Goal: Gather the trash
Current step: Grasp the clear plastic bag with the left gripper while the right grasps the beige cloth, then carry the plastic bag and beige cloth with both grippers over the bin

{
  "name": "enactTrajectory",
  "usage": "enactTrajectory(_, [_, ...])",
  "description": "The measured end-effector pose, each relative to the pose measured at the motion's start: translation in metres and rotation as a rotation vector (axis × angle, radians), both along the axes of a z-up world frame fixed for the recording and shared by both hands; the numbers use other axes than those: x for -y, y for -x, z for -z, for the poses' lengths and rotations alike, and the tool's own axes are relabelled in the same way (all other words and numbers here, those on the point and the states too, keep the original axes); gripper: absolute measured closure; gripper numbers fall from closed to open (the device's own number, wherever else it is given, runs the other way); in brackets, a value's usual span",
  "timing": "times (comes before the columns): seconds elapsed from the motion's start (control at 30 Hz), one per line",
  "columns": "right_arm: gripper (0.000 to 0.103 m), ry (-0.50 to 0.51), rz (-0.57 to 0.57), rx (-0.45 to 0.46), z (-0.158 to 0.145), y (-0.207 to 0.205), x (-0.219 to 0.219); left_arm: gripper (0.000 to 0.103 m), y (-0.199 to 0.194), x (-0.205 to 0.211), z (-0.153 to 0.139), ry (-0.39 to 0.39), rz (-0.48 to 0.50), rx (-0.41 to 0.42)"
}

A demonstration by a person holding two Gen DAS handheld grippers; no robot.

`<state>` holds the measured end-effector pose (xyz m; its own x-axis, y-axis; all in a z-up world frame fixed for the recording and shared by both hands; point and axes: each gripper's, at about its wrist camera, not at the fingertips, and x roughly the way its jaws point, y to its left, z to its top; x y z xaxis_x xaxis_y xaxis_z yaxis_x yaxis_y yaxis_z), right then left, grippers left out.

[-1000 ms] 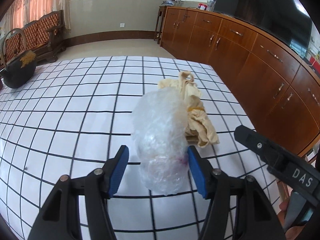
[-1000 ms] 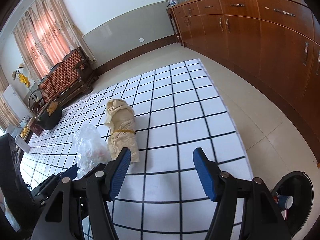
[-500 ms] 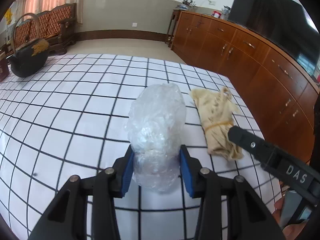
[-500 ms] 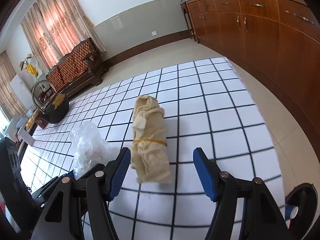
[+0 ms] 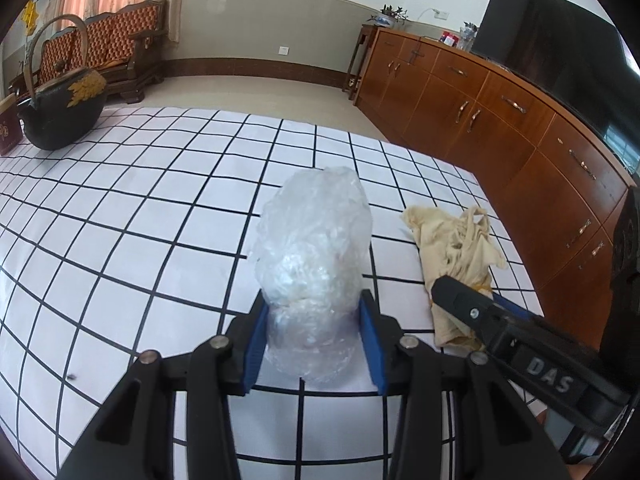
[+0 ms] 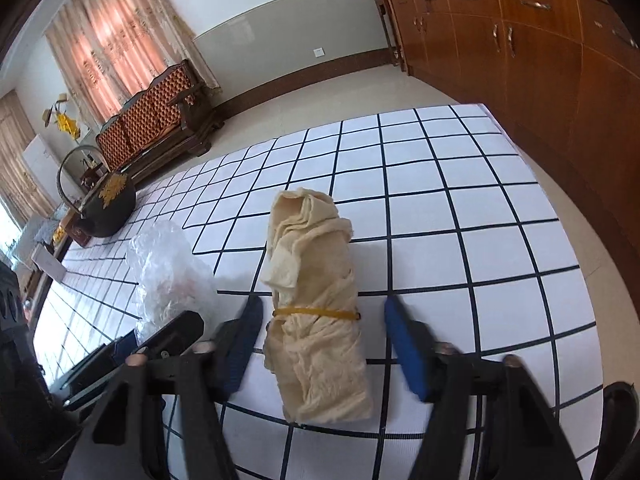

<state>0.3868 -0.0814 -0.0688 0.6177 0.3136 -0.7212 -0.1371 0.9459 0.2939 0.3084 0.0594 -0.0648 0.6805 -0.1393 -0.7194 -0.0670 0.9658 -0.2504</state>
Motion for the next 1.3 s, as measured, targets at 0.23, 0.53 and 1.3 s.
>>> enactTrajectory(0.23, [0.074,0.017,-0.027,0.011,-0.002,0.006,-0.002,0.060,0.003,0.000,-0.001,0.017,0.004,0.002])
enactTrajectory(0.53, [0.074,0.002,-0.030,0.055,-0.019,0.036,0.015,0.060,0.022,0.004,-0.009,0.023,0.039,0.023])
enactTrajectory(1.3, [0.074,-0.009,-0.047,0.044,-0.019,0.167,0.084,0.060,0.105,0.049,-0.026,-0.033,0.145,0.059])
